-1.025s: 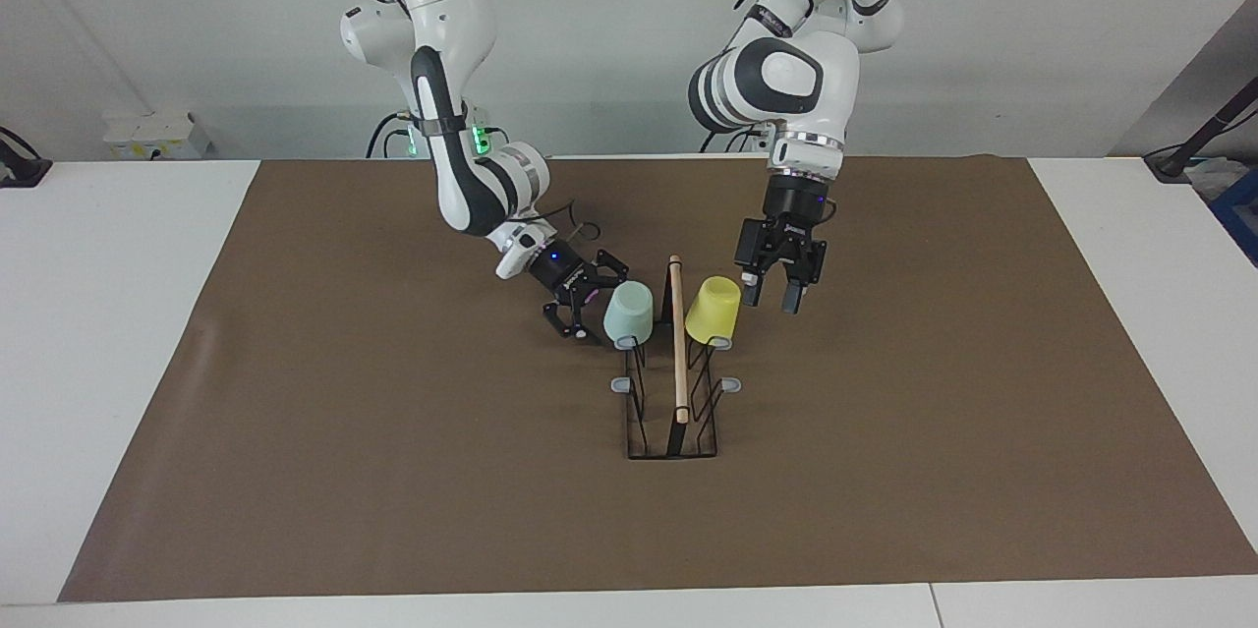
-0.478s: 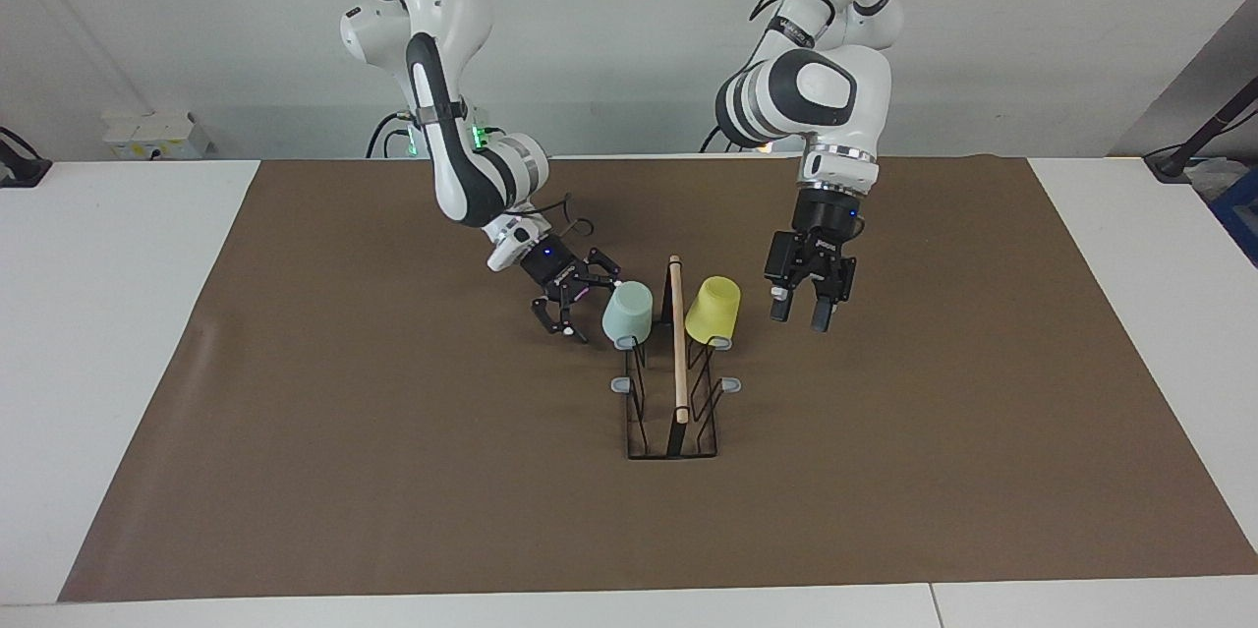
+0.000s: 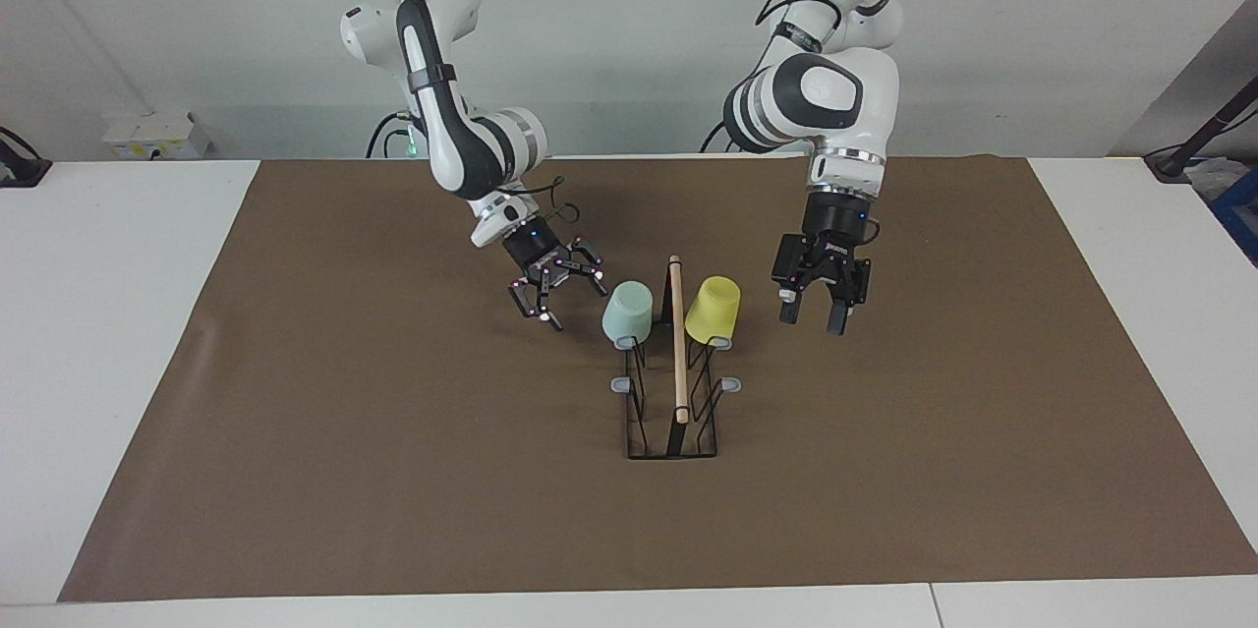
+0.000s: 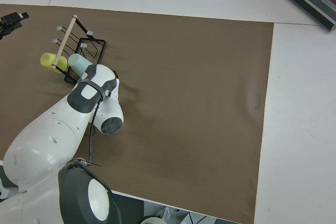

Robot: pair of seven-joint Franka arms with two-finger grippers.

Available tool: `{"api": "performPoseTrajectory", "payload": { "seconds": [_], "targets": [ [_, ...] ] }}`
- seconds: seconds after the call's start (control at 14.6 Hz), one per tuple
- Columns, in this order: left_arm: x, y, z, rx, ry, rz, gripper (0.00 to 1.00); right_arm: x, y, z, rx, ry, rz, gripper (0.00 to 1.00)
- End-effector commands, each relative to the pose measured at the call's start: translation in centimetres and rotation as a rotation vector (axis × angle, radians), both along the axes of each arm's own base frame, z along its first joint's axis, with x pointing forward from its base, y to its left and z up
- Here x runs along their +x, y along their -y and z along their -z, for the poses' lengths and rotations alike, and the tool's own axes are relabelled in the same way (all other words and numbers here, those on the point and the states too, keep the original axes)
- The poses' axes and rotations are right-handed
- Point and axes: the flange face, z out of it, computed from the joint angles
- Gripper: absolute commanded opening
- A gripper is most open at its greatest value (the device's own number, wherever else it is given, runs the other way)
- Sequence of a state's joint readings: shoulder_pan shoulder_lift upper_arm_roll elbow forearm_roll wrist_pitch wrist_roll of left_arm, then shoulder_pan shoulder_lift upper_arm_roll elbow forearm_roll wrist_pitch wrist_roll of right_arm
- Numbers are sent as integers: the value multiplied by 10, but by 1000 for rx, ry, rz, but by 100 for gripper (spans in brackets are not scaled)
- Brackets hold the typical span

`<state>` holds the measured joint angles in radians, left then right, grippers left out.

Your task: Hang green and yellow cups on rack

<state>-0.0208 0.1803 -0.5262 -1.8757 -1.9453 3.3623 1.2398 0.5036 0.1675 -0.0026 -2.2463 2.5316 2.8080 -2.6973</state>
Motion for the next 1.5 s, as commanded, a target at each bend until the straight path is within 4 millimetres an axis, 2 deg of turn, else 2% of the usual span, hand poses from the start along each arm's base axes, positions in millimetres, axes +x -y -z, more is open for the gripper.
{"api": "performPoseTrajectory", "payload": {
  "seconds": [0.0, 0.2, 0.41, 0.55, 0.68, 0.82, 1.16, 1.43],
  "targets": [
    [6, -10, 2, 33, 16, 21, 98, 6, 6, -20, -43, 52, -11, 100],
    [13, -22, 2, 69, 33, 30, 100, 33, 22, -42, -137, 150, -102, 100],
    [22, -29, 4, 92, 46, 52, 100, 64, 55, -63, -284, 251, -203, 100],
    [28, -34, 3, 115, 63, 76, 100, 68, 62, -65, -317, 264, -226, 100],
    [34, -48, 2, 154, 77, 82, 100, 75, 74, -67, -380, 286, -273, 100],
    [41, -59, -3, 198, 105, 106, 100, 87, 100, -73, -484, 324, -340, 100],
    [54, -88, -9, 355, 153, 167, 100, 105, 141, -82, -646, 372, -475, 100],
    [61, -109, -10, 441, 169, 221, 100, 127, 205, -97, -703, 386, -695, 100]
  ]
}}
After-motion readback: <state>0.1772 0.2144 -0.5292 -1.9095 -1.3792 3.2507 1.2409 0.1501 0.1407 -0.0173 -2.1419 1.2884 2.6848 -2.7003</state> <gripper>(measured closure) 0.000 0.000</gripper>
